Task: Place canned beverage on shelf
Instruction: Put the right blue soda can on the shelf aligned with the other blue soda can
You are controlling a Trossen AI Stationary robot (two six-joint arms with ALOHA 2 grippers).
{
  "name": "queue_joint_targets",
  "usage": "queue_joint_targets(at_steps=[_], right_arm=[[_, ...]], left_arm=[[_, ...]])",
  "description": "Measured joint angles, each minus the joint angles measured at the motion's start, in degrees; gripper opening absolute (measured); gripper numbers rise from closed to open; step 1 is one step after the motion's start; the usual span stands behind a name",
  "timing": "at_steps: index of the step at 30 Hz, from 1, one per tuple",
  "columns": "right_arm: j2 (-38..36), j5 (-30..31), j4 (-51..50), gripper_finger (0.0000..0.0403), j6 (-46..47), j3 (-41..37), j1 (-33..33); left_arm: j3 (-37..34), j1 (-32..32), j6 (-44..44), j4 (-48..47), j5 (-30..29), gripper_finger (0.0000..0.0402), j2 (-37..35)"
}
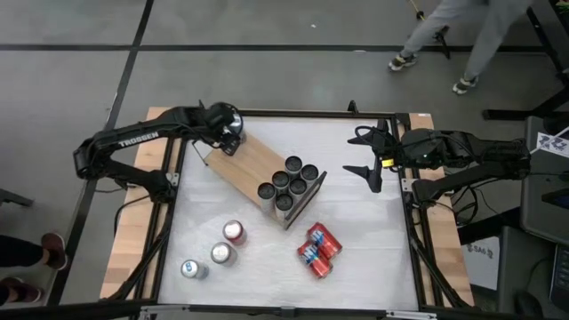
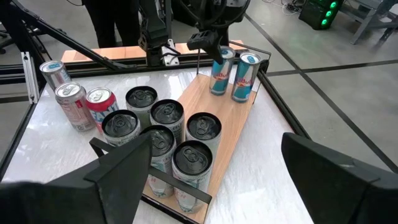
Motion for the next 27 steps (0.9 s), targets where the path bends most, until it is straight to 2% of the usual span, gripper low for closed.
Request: queue_joint_targets(at_steps=[7,27], right_arm=[[0.02,0.0,0.0,0.0353,0.0,0.0,0.0],[0.02,0.0,0.0,0.0353,0.02,0.0,0.0]], left_arm=[[0.0,0.81,3.26,0.73,4.44,0.022,-0.56],[0.0,0.81,11.23,1.2,3.4,0.022,-0.56]])
